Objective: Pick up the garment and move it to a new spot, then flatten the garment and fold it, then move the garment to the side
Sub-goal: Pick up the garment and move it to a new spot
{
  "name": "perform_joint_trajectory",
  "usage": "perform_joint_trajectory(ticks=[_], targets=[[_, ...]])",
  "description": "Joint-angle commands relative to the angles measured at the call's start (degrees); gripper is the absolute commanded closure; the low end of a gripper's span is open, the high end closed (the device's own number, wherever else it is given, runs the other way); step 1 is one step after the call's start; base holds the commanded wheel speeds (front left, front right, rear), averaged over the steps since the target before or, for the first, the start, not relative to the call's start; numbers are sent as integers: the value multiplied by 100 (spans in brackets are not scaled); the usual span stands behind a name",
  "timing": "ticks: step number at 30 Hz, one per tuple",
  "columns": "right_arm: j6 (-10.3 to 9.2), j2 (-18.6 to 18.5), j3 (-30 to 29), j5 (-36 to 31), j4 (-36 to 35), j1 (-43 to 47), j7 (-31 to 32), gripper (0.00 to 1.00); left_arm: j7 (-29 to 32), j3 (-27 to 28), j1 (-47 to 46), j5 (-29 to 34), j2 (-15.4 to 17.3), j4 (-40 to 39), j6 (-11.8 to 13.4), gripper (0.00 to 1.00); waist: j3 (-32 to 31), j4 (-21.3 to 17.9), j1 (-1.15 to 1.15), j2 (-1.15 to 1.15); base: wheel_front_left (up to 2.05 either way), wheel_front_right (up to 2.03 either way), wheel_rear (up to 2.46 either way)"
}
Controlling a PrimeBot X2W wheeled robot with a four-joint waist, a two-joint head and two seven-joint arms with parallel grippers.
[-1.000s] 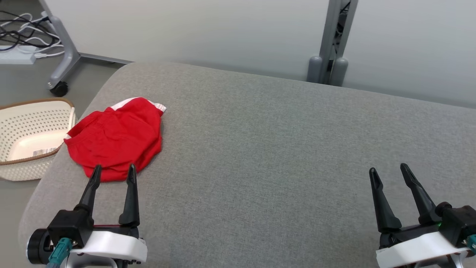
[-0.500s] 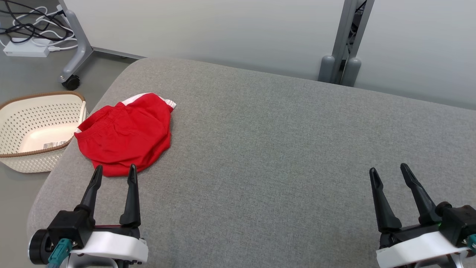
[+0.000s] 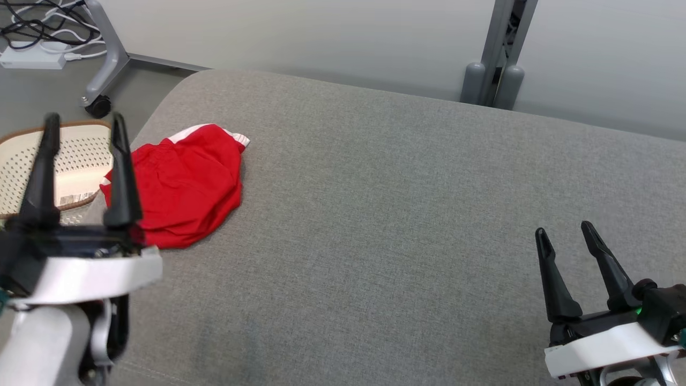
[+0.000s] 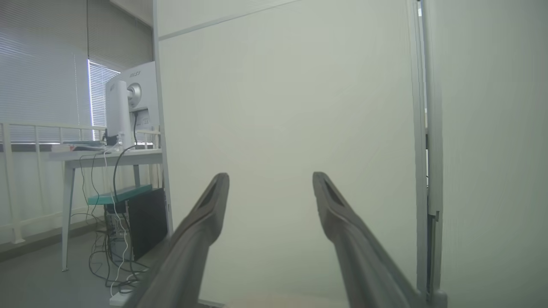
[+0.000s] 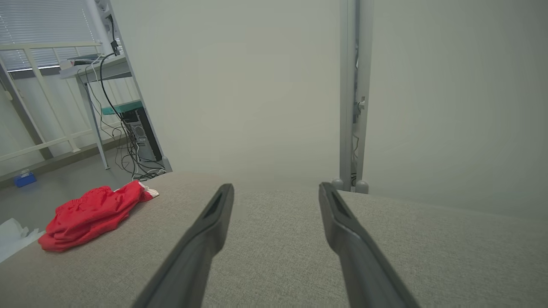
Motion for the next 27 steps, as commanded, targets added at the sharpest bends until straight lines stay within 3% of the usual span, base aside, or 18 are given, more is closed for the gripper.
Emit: perform_joint_trajectory(ticks=[1,8,14,16,17,20,27], targets=[[2,-31,1,-18,-47,-71,21,0,28,103,-263,47,118,-37,-24,0,73,-62,0,0,0,0,0],[2,-32,66,-175,-199,-283,109,0,578,415,-1752,19,725,608,-328,0,524,-367,0,0,0,0,0],[2,-37,196,-292,-294,-599,143,0,1569,289,-2899,-539,980,2931,-1082,0,1194,-709,0,0,0,0,0],[2,-59,210,-295,-299,-655,134,0,1706,237,-2994,-623,949,3324,-1179,0,1296,-758,0,0,0,0,0],[2,-82,248,-276,-285,-747,120,0,1901,124,-3187,-611,981,4009,-1321,0,1500,-864,0,0,0,0,0],[2,-95,331,-286,-276,-867,116,0,2175,52,-3388,-734,958,4962,-1507,0,1789,-1003,0,0,0,0,0],[2,-158,456,-248,-250,-1078,33,0,2534,290,-3490,-1175,843,6460,-1597,0,2209,-1247,0,0,0,0,0]])
